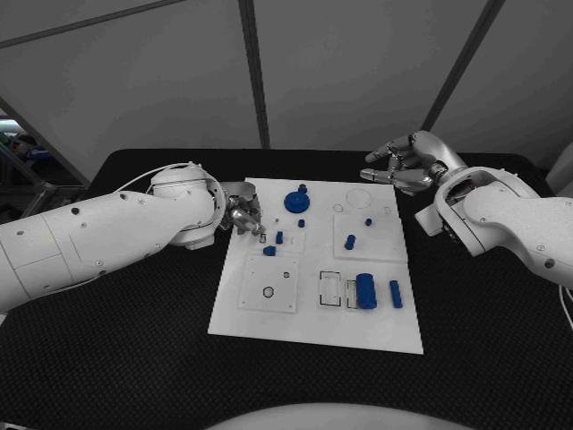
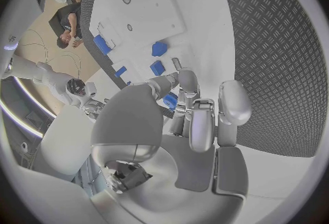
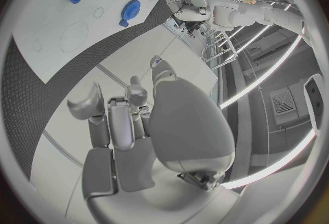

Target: Assemble the parts on the task board

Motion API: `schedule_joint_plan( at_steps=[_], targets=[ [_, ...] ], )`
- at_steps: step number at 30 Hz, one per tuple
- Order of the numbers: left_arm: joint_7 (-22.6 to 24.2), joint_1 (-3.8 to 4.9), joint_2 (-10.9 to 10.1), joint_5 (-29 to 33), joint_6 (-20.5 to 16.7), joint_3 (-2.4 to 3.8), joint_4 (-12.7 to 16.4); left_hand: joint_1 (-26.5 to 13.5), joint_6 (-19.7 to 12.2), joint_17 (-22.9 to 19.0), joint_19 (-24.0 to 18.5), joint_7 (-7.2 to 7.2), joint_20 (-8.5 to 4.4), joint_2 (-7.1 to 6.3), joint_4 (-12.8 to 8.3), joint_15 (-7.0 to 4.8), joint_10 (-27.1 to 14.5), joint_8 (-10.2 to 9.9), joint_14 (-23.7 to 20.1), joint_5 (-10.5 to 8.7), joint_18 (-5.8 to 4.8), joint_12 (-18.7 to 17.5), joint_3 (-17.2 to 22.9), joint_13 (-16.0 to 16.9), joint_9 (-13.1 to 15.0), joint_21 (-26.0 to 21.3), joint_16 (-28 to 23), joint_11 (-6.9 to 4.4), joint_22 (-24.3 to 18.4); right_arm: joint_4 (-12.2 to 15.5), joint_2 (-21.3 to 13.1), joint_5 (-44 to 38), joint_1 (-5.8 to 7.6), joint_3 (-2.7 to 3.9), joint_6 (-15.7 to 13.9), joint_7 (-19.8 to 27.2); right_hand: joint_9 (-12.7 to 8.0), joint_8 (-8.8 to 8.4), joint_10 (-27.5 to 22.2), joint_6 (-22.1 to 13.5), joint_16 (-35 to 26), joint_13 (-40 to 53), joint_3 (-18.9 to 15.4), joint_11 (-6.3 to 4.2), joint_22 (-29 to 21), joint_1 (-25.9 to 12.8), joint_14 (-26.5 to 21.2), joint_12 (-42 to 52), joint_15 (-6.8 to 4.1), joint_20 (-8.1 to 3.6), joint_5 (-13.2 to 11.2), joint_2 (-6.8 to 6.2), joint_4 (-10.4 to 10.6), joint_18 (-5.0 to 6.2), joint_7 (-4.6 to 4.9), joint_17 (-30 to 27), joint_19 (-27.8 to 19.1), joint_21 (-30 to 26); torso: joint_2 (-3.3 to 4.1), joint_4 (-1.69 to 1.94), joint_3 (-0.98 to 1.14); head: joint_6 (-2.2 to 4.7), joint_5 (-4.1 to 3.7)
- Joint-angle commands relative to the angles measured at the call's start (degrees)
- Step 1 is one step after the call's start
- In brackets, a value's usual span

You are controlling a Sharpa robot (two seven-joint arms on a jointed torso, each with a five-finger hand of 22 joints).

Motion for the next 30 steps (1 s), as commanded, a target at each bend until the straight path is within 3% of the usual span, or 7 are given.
schedule_joint_plan(
  at_steps=[1, 8, 13, 15, 19, 25, 30],
  targets=[
    [0.1, 0.03, -0.1, -0.7, -0.6, 0.02, 0.2, -0.2, 0.5, 7.4, 0.4, -0.16, -0.08, -0.43, -1.9, -0.40, 1.1, 0.2, 4.2, 0.32, -0.83, -0.3, 2.4, -0.1, 0.1, 0.1, 0.2, -0.64, -0.1, 0.0, 0.0, -0.1, 0.07, 0.04, 0.2, 0.5, -0.1, 0.33, -0.2, 0.0, -0.2, -0.1, 0.0, -0.01, 0.0, -0.2, 2.8, -0.1, -0.38, -0.05, 0.3, 0.46, 0.1, 0.60, -0.03, 1.9, -0.4, -0.3, 0.02, -0.02, 0.02, 0.01, -0.11],
    [0.0, -0.01, -0.3, 0.7, -2.2, 0.02, 0.0, -1.7, 0.4, 7.4, 0.1, -0.27, -0.11, -0.17, -0.6, -0.41, 1.0, -0.2, 4.2, -0.55, -0.69, -1.5, 2.9, -1.4, 0.1, -0.5, 0.2, -0.64, -0.6, 0.0, 0.0, -0.1, 0.07, 0.04, 0.2, 0.5, -0.1, 0.33, -0.2, 0.0, -0.2, -0.1, 0.0, -0.01, 0.0, -0.2, 2.8, -0.1, -0.38, -0.05, 0.3, 0.46, 0.1, 0.60, -0.03, 1.9, -0.4, -0.3, 0.01, -0.03, 0.05, -0.04, -0.10],
    [1.3, -0.02, -1.1, 4.2, -5.6, 0.02, 0.0, -4.6, -1.9, 6.8, -2.3, 0.67, 0.34, -0.78, 1.9, 0.29, -2.9, -2.2, 4.0, -1.94, 0.10, -7.3, 1.2, -7.1, -0.7, -4.2, -0.2, 0.34, -4.0, 0.0, -0.1, 0.0, 0.07, 0.04, 0.3, 0.5, -0.1, 0.40, -0.3, 0.0, -0.3, -0.1, 0.0, -0.03, -0.2, -0.2, 2.8, -0.2, -0.39, -0.07, 0.3, 0.57, 0.1, 0.62, -0.05, 1.9, -0.5, -0.4, -0.04, 0.01, 0.07, -0.11, -0.07],
    [2.6, -0.02, -1.6, 5.8, -7.2, 0.02, 0.2, -6.0, -3.7, 4.4, -6.1, 1.95, 0.96, -1.76, 3.0, 1.19, -5.3, -3.7, 3.1, -2.01, 1.21, -9.0, -0.8, -8.0, -1.7, -9.5, -1.5, 1.47, -8.9, 0.0, -0.2, 0.0, 0.07, 0.04, 0.4, 0.6, -0.1, 0.40, -0.3, 0.0, -0.3, -0.1, 0.0, -0.03, -0.2, -0.2, 2.8, -0.2, -0.39, -0.07, 0.3, 0.57, 0.1, 0.62, -0.05, 1.9, -0.5, -0.4, -0.04, 0.02, 0.04, -0.08, -0.18],
    [5.6, -0.05, -2.9, 9.1, -10.0, 0.00, 1.1, -7.0, -5.5, -16.6, -15.2, 3.67, 2.69, -4.28, 4.2, 3.27, -10.9, -6.3, -6.1, -2.11, 3.57, -12.6, -8.0, -10.1, -4.6, -22.4, -15.1, 3.27, -19.6, 0.1, -0.3, 0.1, 0.07, 0.04, 0.8, 0.8, -0.1, 0.45, -0.3, 0.0, -0.3, -0.2, 0.1, -0.05, -0.2, -0.1, 2.8, -0.2, -0.41, -0.08, 0.3, 0.67, 0.1, 0.62, -0.06, 1.8, -0.4, -0.5, 0.00, 0.00, 0.04, -0.06, -0.15],
    [9.2, -0.86, -5.6, 10.8, -14.5, -0.04, 4.1, -3.1, -4.4, -24.7, -15.6, 4.46, 4.07, -3.84, 4.7, 4.16, -14.3, -7.9, -9.1, -1.93, 4.00, -13.1, -20.5, -12.4, -8.8, -27.2, -20.8, 4.25, -22.6, 0.6, -0.5, -0.4, 0.07, 0.03, 1.2, 0.9, -0.1, 0.59, -0.4, 0.2, -0.3, -0.3, 0.2, -0.09, -0.2, 0.1, 2.8, -0.3, -0.44, -0.10, 0.4, 0.79, 0.0, 0.62, -0.11, 1.8, -0.4, -0.5, -0.05, 0.08, 0.11, -0.07, -0.01],
    [10.5, -2.09, -7.5, 11.0, -17.7, -0.07, 6.3, -0.8, -3.5, -26.4, -15.2, 4.49, 4.22, -3.22, 5.0, 4.13, -14.9, -8.2, -9.7, -1.83, 3.92, -12.5, -24.5, -13.3, -10.5, -28.5, -21.5, 4.40, -23.4, 1.2, -0.8, -1.8, 0.07, 0.03, 1.3, 0.8, 0.0, 0.72, -0.3, 0.3, -0.3, -0.2, 0.3, -0.13, -0.2, 0.2, 2.9, -0.2, -0.47, -0.12, 0.3, 0.83, -0.2, 0.61, -0.16, 1.9, -0.3, -0.5, -0.05, 0.09, 0.04, -0.02, 0.04]
  ],
)
